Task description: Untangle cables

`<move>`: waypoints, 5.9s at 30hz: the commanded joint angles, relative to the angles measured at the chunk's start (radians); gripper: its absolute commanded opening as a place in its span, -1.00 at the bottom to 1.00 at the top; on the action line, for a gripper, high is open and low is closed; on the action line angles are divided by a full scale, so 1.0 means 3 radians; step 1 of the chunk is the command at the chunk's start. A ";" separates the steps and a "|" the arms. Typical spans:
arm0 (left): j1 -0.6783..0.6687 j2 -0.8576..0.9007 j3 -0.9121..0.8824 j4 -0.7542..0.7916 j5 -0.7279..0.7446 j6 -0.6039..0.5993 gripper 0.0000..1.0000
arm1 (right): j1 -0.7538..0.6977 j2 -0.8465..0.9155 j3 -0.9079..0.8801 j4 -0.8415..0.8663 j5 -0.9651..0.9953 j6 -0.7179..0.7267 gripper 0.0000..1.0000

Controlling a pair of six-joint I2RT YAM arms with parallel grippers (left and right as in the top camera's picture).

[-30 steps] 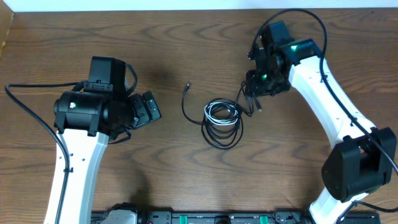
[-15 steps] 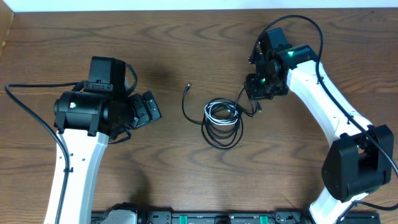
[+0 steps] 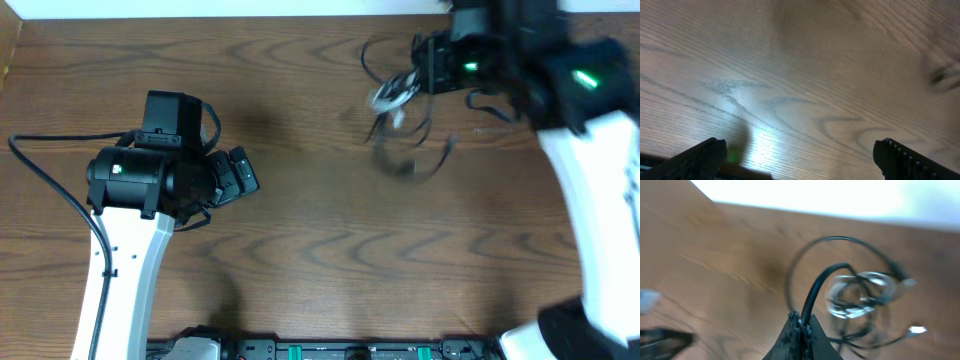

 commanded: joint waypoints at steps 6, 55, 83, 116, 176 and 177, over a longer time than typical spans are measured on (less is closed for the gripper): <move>0.0018 0.0000 0.0020 -0.0014 0.0029 -0.0018 0.97 | 0.0291 -0.0148 0.0094 0.0062 0.0057 0.0033 -0.98; 0.0018 0.0000 0.0020 -0.0014 0.0028 -0.0018 0.96 | 0.0497 0.0458 0.0890 -0.0446 0.1109 0.0659 -0.98; 0.0018 0.0000 0.0020 -0.0014 0.0028 -0.0018 0.96 | 0.0500 0.0601 0.0627 -0.0336 0.0496 0.1115 -0.97; 0.0017 0.0000 0.0020 -0.0014 0.0028 -0.0018 0.96 | 0.0593 0.0565 0.0331 -0.0543 0.0362 0.0411 -0.98; 0.0018 0.0000 0.0020 -0.0014 0.0028 -0.0018 0.96 | 0.0628 0.0308 0.1006 -0.0577 0.1045 0.0779 -0.97; 0.0018 0.0000 0.0020 -0.0014 0.0028 -0.0018 0.96 | 0.0628 0.0329 0.0932 -0.0643 0.1183 0.1136 -0.97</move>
